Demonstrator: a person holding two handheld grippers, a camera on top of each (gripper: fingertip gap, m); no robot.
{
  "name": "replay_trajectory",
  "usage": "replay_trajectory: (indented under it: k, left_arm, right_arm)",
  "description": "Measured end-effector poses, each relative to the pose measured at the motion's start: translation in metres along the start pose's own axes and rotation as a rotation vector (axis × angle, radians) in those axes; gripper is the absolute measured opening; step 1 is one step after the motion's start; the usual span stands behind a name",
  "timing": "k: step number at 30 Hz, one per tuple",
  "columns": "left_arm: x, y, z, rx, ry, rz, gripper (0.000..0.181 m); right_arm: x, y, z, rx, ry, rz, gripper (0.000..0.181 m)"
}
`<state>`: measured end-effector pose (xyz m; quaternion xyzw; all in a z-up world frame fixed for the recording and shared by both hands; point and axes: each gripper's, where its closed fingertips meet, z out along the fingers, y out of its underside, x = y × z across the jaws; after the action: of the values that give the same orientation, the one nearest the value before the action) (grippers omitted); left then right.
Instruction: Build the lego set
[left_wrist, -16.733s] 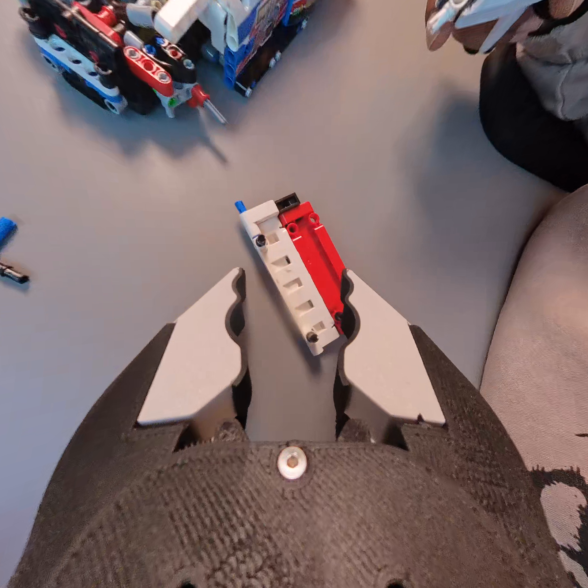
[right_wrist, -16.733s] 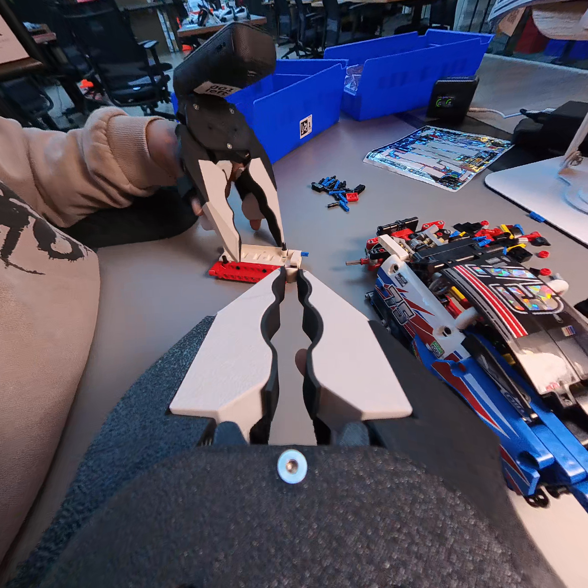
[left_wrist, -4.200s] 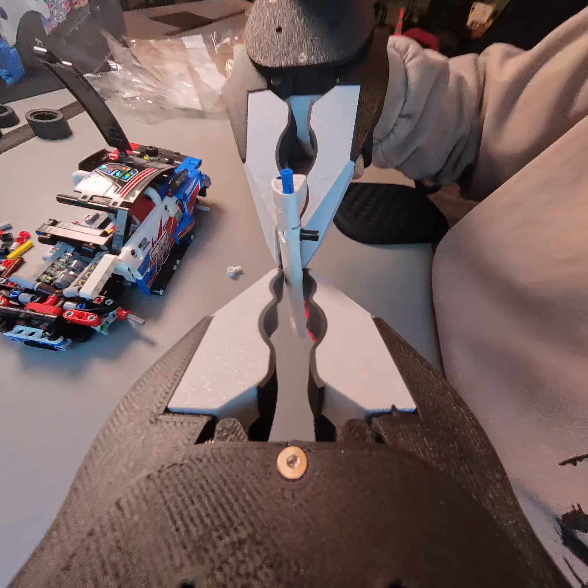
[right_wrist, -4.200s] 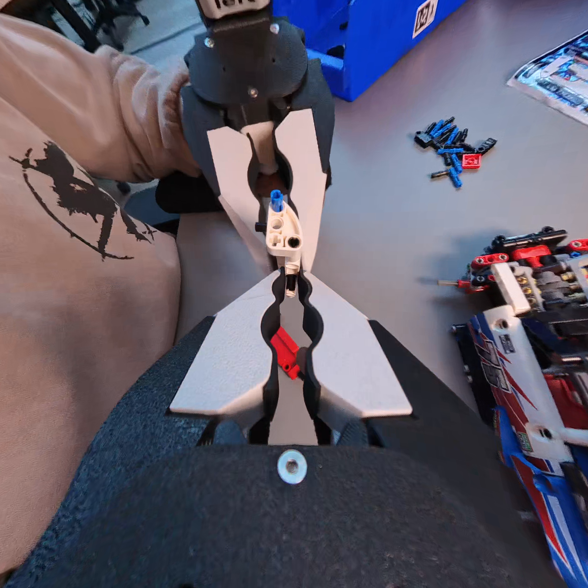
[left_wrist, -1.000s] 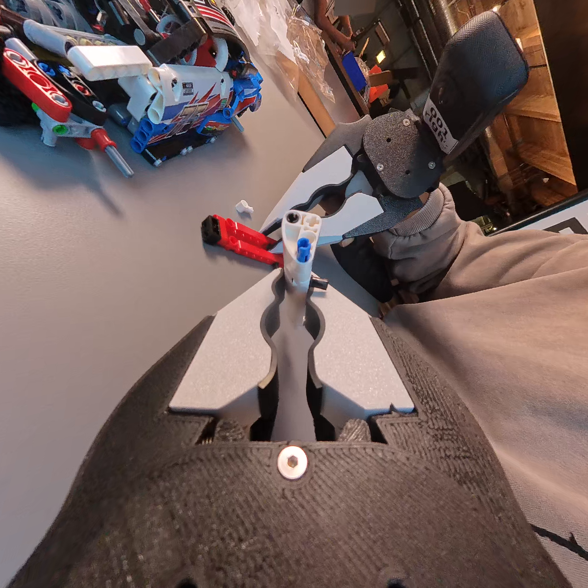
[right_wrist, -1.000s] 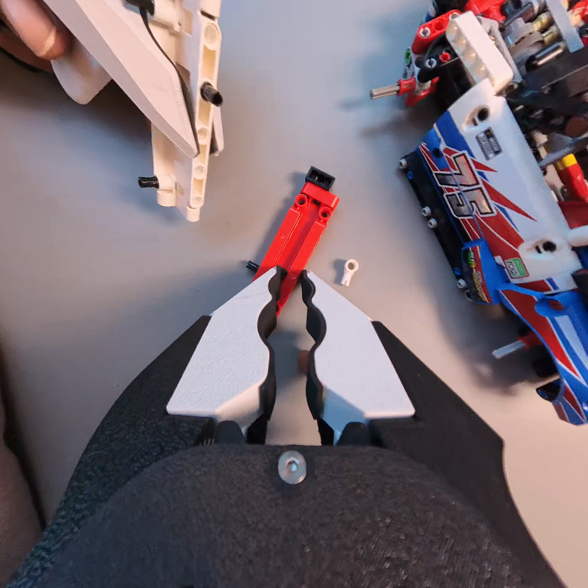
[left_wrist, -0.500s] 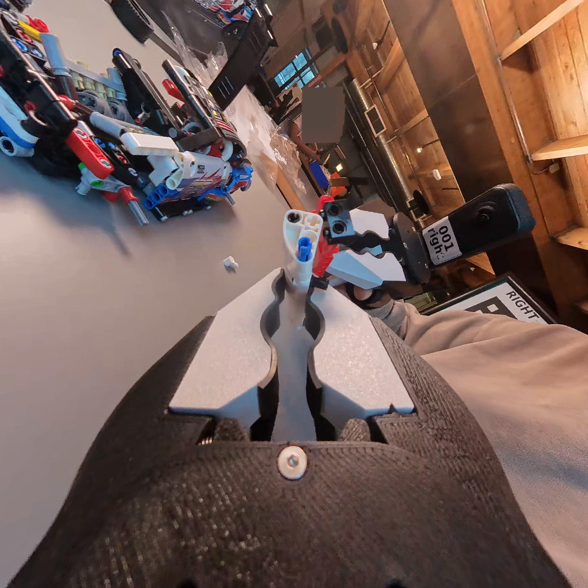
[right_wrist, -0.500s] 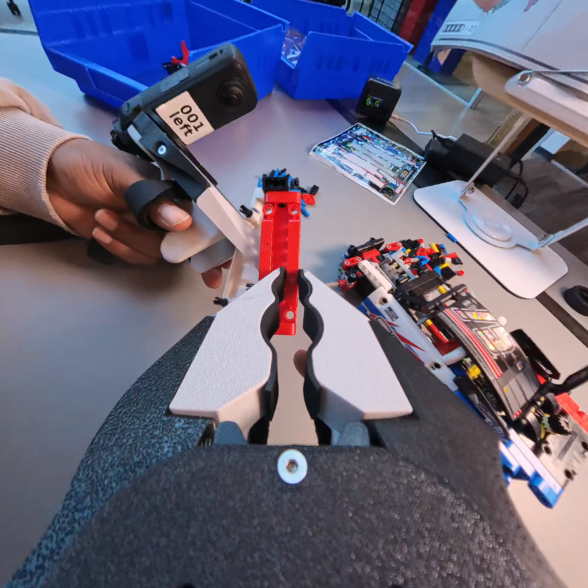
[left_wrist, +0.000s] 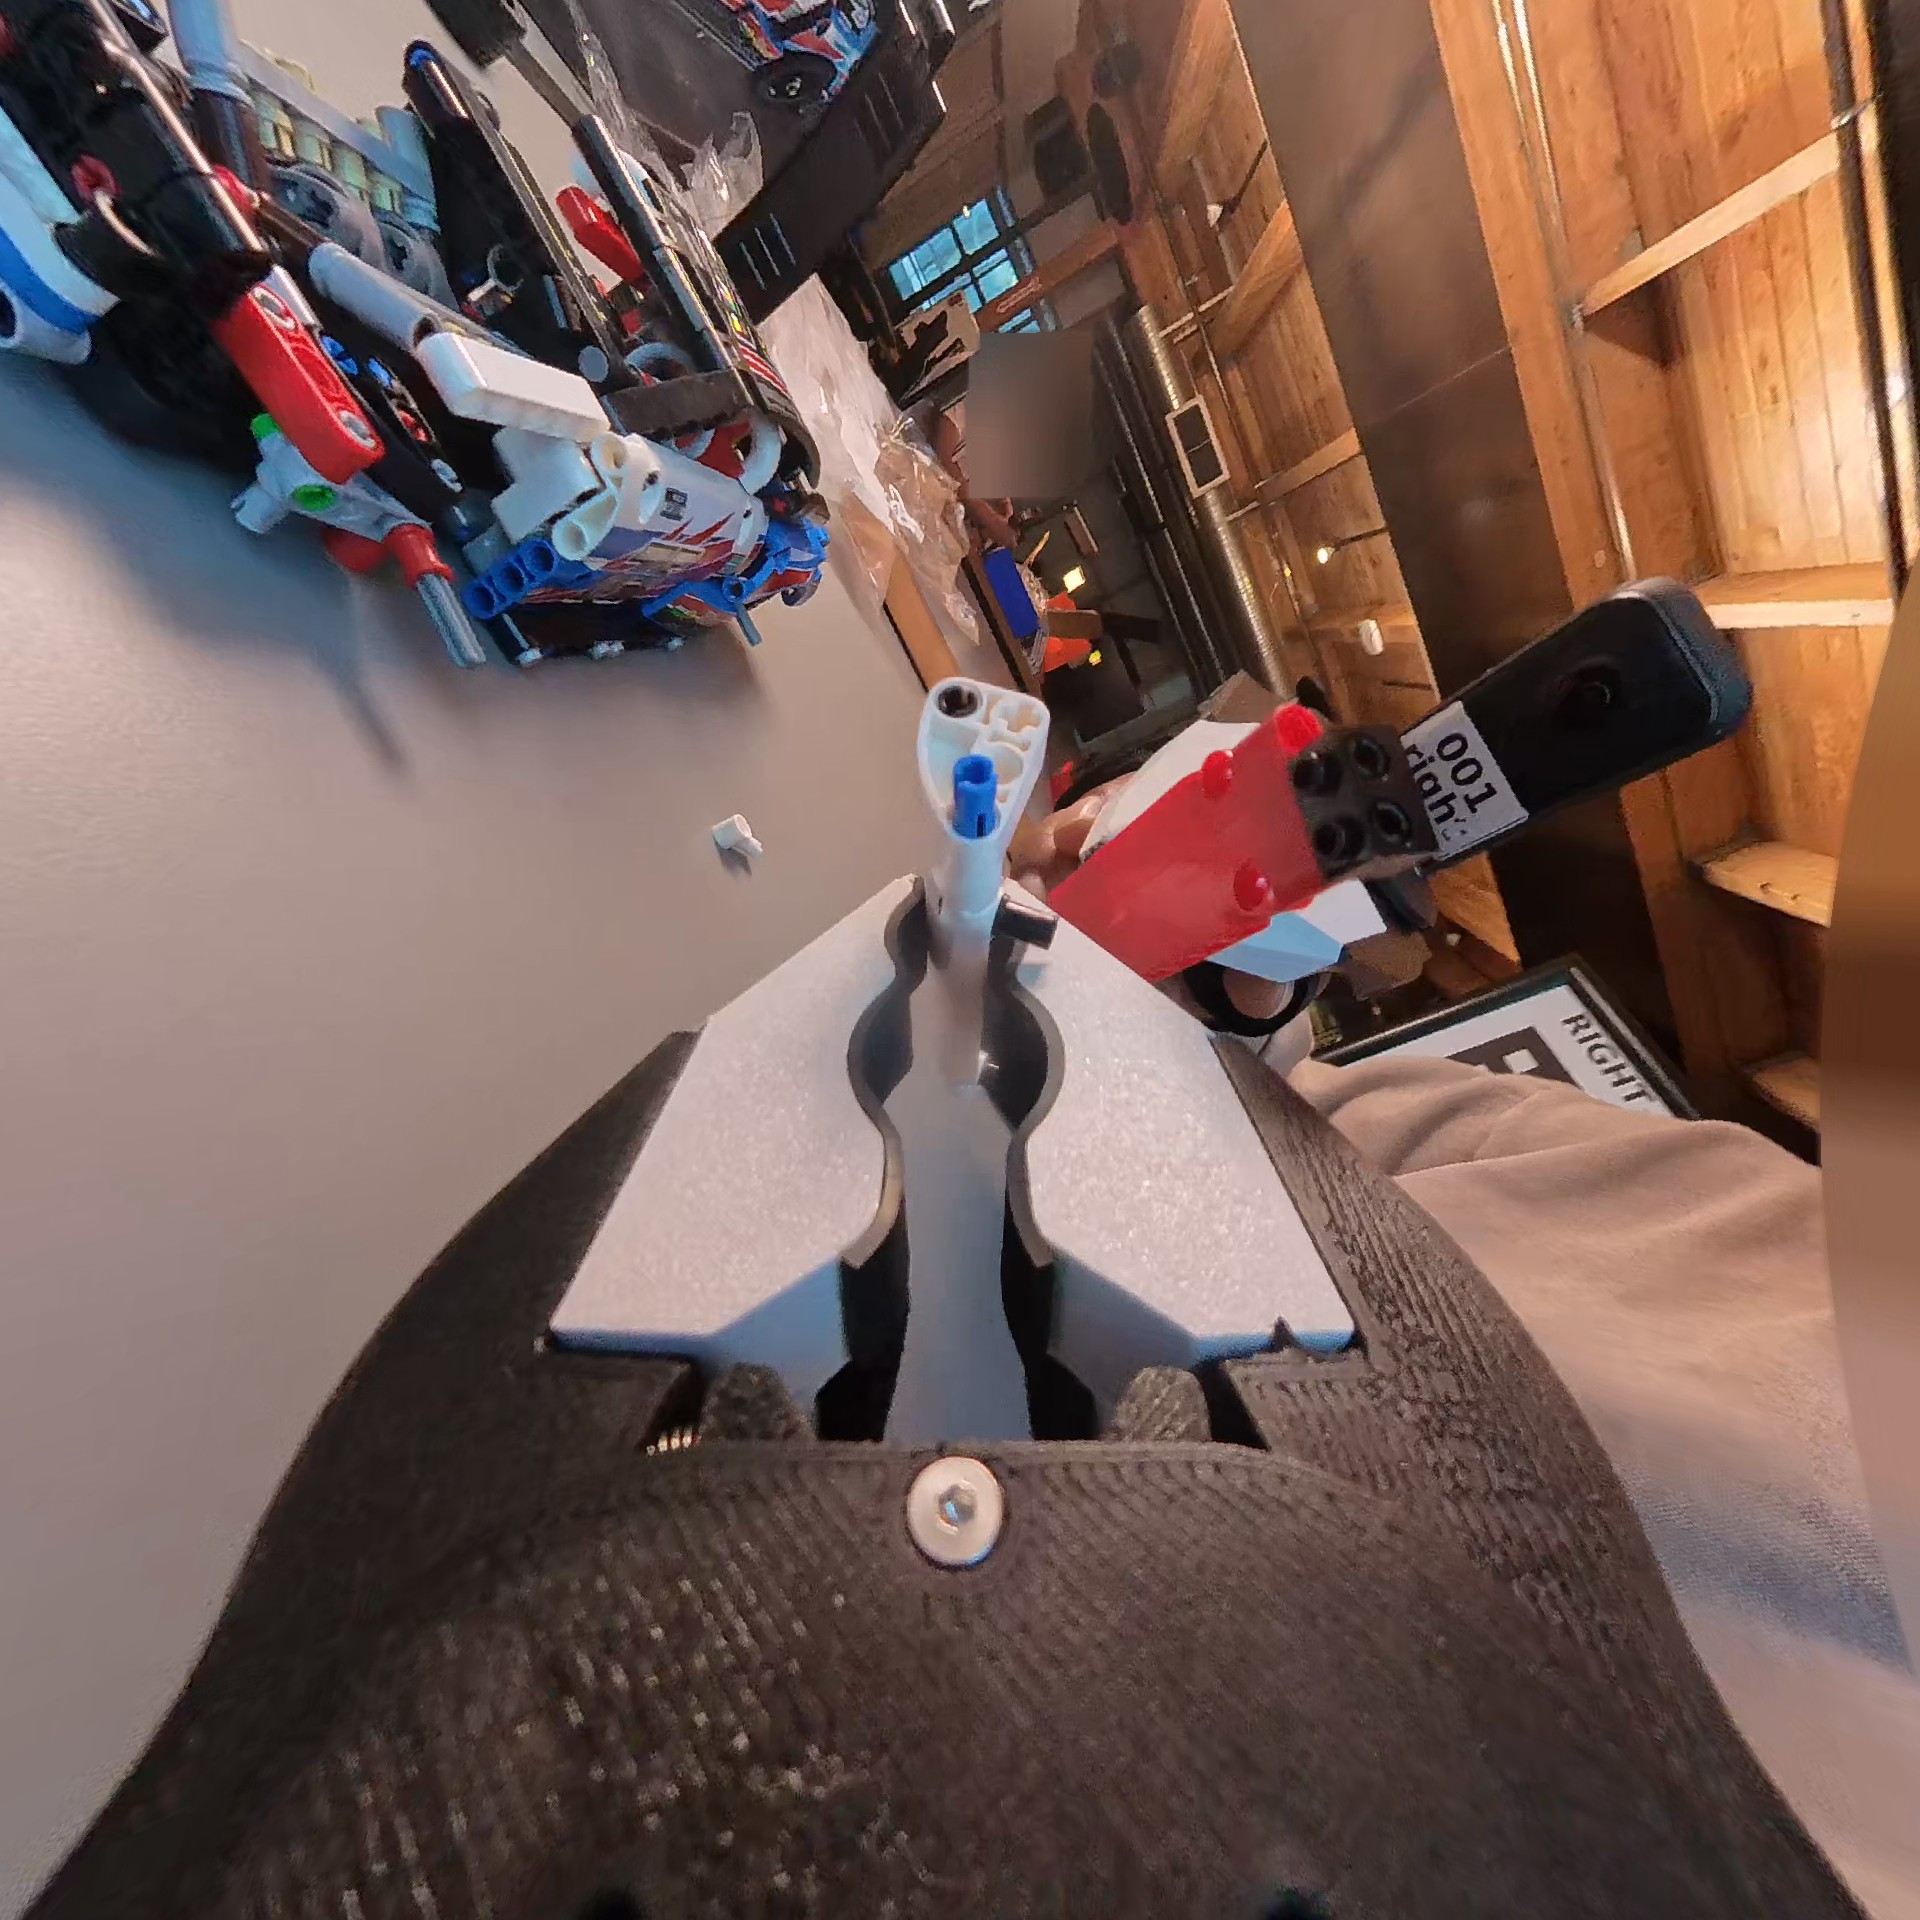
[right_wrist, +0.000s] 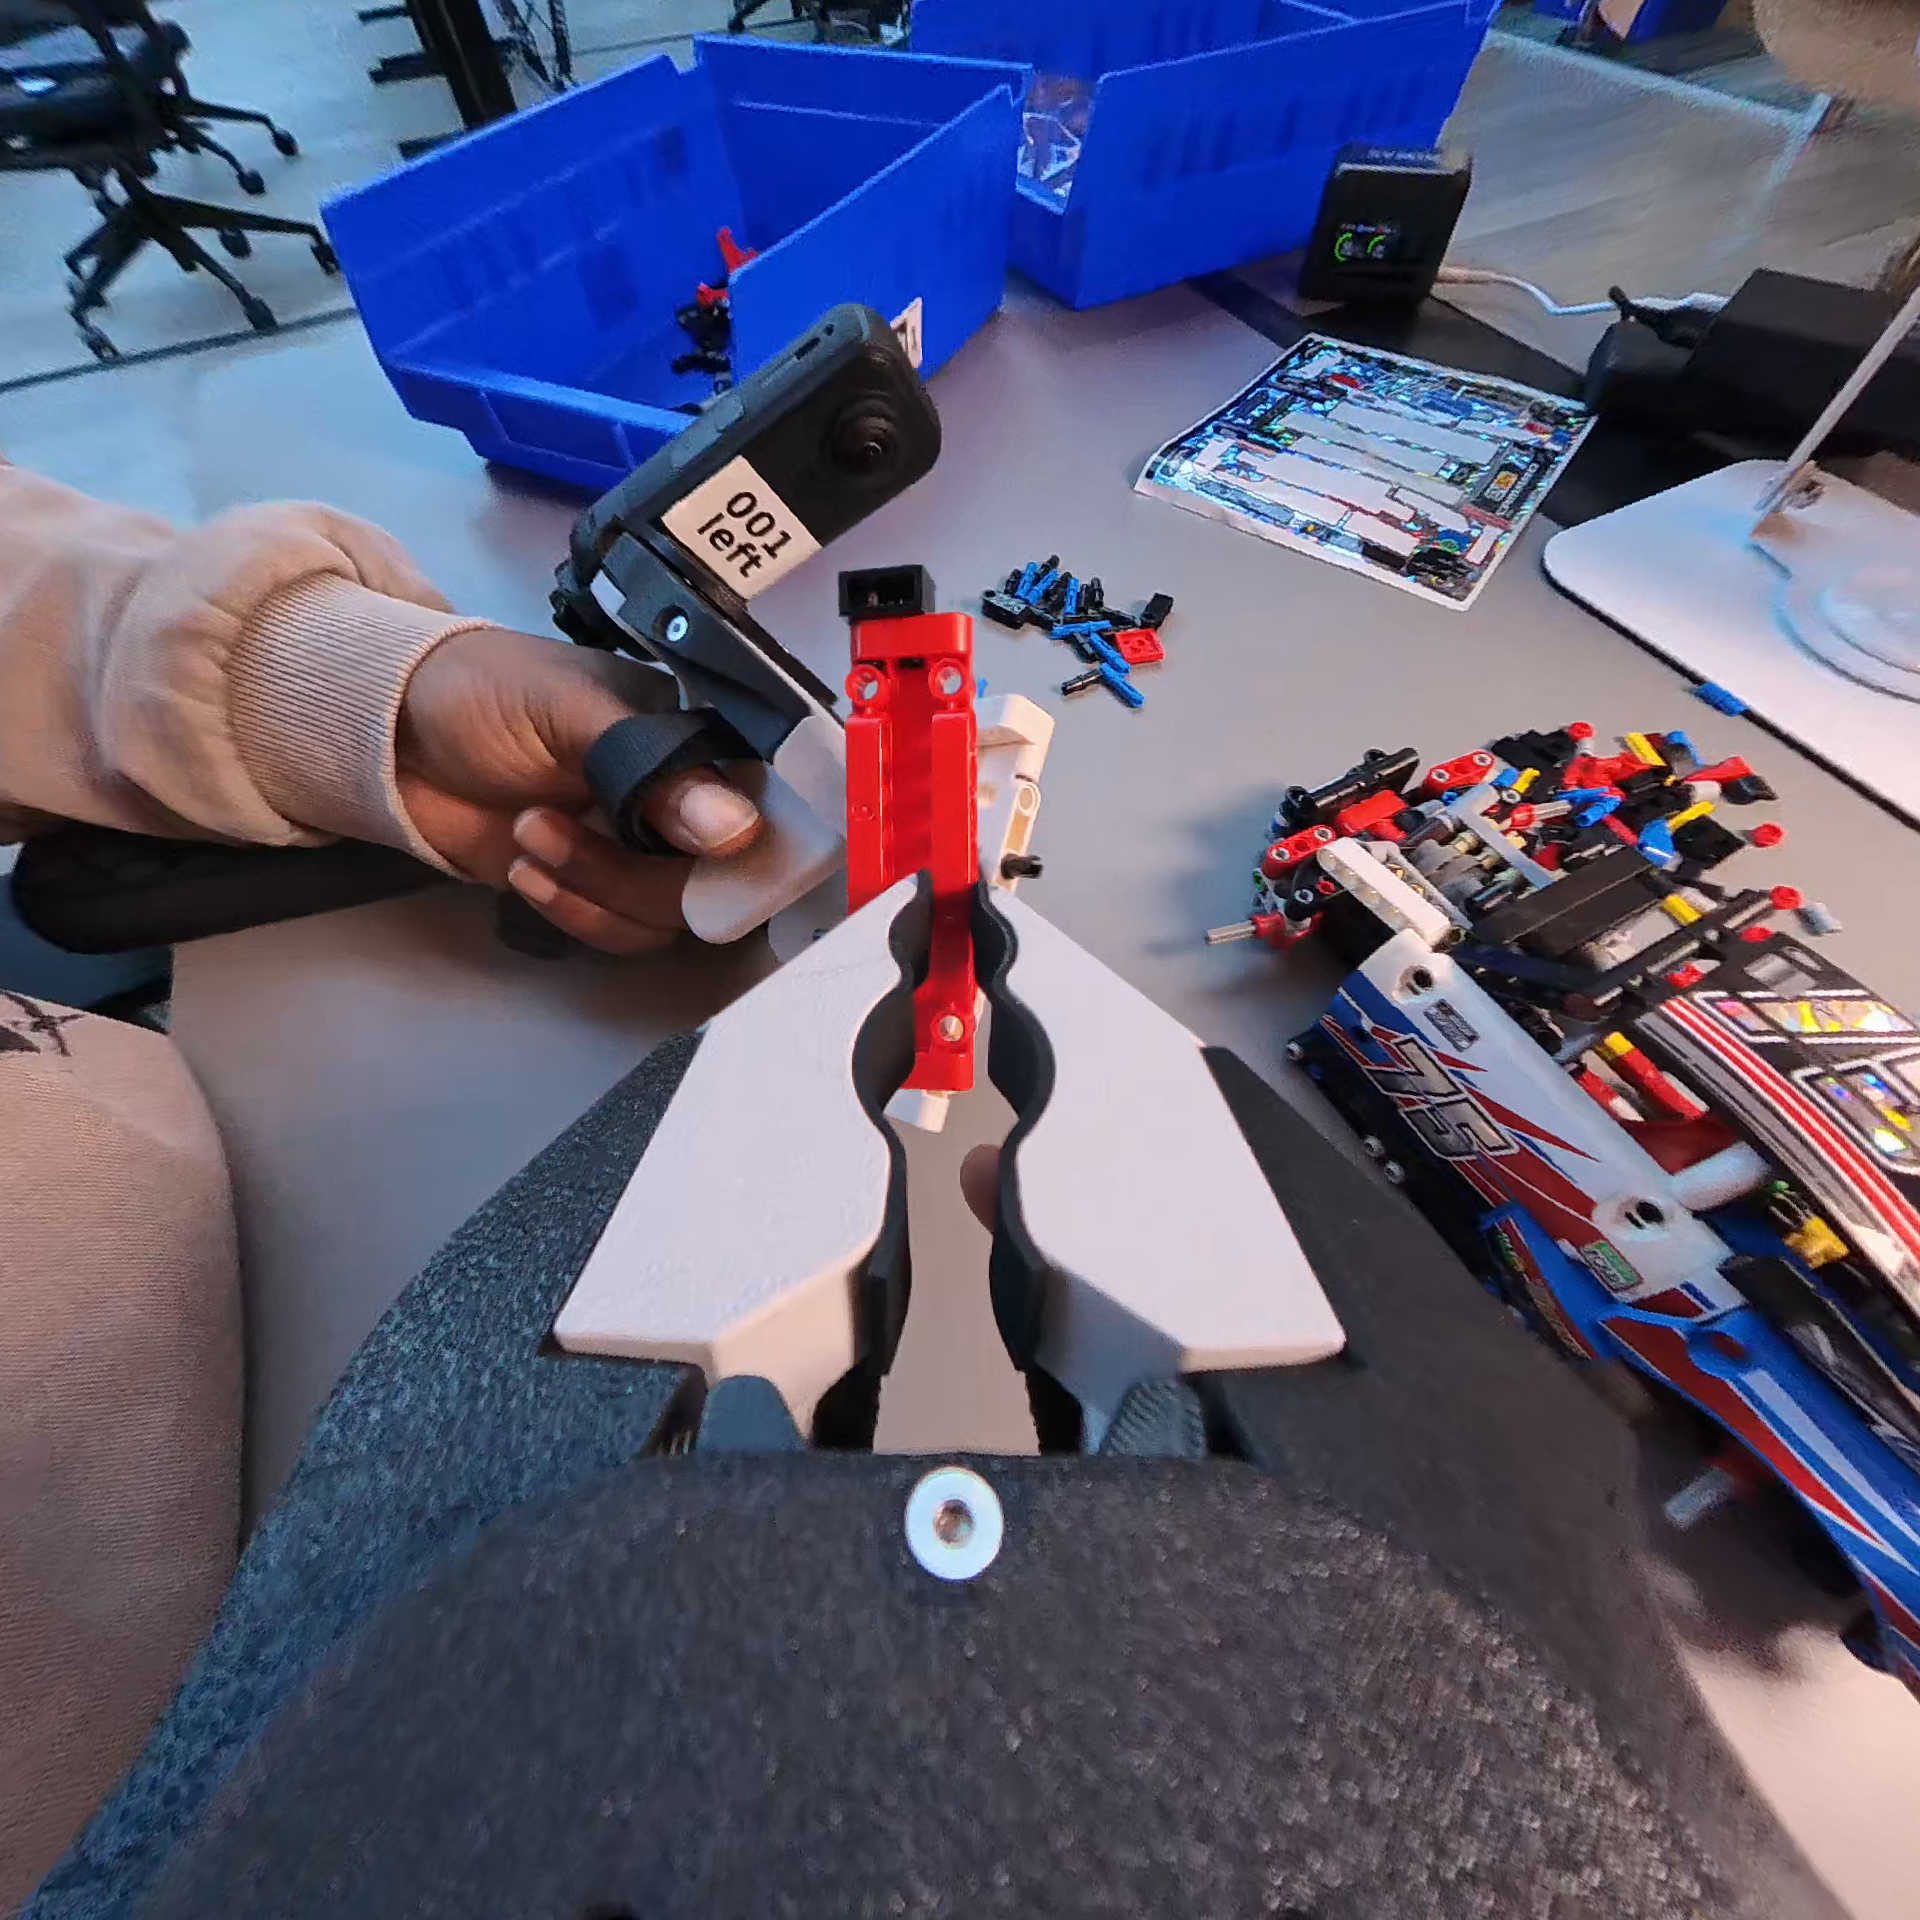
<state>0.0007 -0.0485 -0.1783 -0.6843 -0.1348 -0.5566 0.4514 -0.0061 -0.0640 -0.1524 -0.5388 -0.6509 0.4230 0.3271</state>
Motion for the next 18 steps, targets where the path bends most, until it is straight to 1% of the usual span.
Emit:
replay_trajectory:
  k: [5,10,14,18]
  left_arm:
    - [0.008,0.000,0.007,0.042,0.095,-0.157,0.007]
    - [0.011,-0.005,0.007,0.133,0.174,-0.340,0.007]
    - [0.013,-0.008,0.006,0.162,0.184,-0.376,0.006]
    - [0.012,-0.006,0.006,0.144,0.172,-0.364,0.006]
  right_arm:
    - [-0.004,-0.001,0.007,-0.099,-0.006,-0.061,0.003]
    - [-0.002,-0.005,0.009,-0.182,-0.016,-0.088,0.004]
    - [-0.001,-0.005,0.006,-0.210,-0.049,-0.069,0.009]
    - [-0.001,-0.004,0.004,-0.210,-0.120,-0.028,0.015]
